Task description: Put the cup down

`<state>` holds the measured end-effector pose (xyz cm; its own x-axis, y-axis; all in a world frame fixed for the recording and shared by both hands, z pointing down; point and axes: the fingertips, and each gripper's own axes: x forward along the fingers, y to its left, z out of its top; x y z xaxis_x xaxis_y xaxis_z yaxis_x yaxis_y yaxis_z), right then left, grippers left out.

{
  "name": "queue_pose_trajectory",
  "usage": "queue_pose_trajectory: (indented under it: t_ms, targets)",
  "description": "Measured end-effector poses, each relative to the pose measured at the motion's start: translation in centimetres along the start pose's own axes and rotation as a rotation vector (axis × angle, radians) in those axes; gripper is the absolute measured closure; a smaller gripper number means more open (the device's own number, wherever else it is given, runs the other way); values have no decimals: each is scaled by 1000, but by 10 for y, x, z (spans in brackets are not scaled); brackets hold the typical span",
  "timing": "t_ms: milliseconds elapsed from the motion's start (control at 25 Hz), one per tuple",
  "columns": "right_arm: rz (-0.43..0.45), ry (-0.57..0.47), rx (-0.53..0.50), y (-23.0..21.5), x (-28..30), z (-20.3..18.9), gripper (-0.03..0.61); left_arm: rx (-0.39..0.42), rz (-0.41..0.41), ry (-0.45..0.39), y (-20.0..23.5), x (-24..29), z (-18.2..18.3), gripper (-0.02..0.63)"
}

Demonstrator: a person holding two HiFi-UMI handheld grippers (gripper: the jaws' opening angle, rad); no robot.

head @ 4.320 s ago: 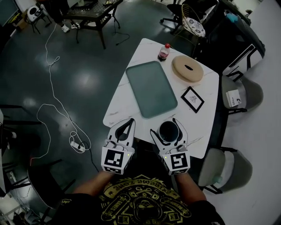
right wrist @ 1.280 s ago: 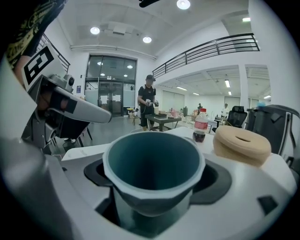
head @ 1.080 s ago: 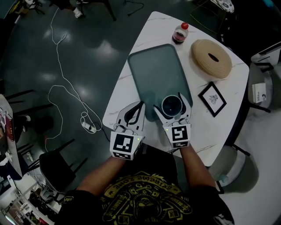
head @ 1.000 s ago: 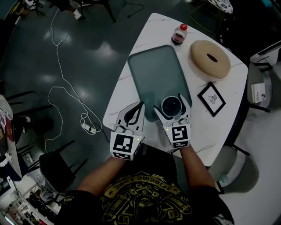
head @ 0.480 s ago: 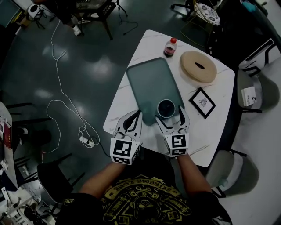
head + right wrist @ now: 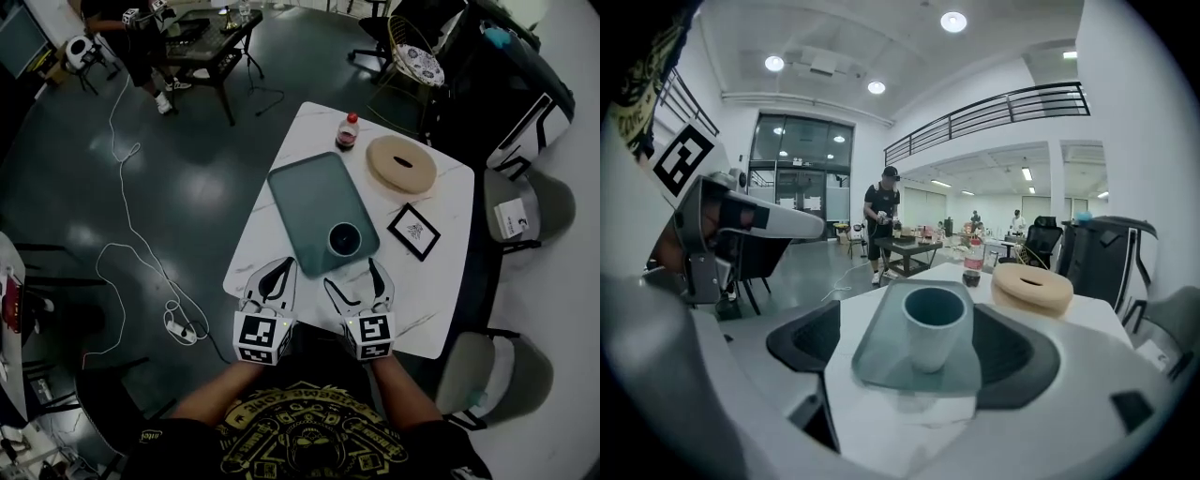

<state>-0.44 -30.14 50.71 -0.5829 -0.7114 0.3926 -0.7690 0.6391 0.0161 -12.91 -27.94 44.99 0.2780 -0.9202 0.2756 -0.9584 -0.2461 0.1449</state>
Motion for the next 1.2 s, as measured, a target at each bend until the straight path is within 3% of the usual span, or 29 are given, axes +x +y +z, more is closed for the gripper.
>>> queue_pose_trajectory:
  t_ms: [240,720,1200]
  targets:
    - [-13,-33,15,22,-36,11,249,-2,0,-15,-3,-29,-4,603]
    - [-94,-63,39,51,-95,31,563,26,-63,-56,-31,-76,6,603]
    - [-91,-68,14,97,-138,45,571,18,-129,-57,-55,-126,4,603]
